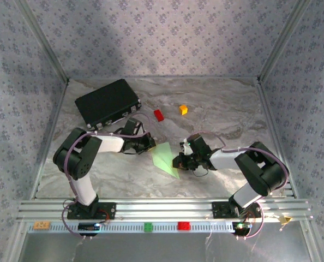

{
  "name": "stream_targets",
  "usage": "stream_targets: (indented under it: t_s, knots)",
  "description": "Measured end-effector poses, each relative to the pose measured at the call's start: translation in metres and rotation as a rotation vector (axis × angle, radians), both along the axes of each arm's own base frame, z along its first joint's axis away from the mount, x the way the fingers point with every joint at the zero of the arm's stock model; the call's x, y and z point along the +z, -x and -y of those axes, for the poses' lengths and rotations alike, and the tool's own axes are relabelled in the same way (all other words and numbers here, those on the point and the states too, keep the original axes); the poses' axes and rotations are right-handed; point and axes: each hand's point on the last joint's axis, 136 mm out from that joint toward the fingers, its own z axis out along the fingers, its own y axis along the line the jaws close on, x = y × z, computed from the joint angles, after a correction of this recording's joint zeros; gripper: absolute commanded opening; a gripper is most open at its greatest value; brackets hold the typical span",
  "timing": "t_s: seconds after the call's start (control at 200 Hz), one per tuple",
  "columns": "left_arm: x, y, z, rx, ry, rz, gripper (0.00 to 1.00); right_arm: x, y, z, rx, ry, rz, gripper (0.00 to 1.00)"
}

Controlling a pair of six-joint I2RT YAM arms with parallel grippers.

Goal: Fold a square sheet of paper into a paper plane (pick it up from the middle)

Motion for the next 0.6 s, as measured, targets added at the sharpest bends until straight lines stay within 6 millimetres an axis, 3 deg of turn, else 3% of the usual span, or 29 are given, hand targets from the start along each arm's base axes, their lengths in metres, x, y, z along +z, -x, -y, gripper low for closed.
stream_targets:
  t_s: [0.285,0.425,0.605]
  knots:
    - [0.001,-0.003,-0.009,0.016,-0.057,-0.021,0.0,0.0,0.0,0.001,0.003,0.004,0.002,0.0]
    - [0.003,-0.007,-0.025,0.055,-0.126,-0.008,0.0,0.0,0.002,0.002,0.008,0.008,0.001,0.0]
    - [0.022,-0.01,-0.034,0.079,-0.15,0.039,0.0,0.0,0.002,0.003,0.007,0.009,-0.002,0.0]
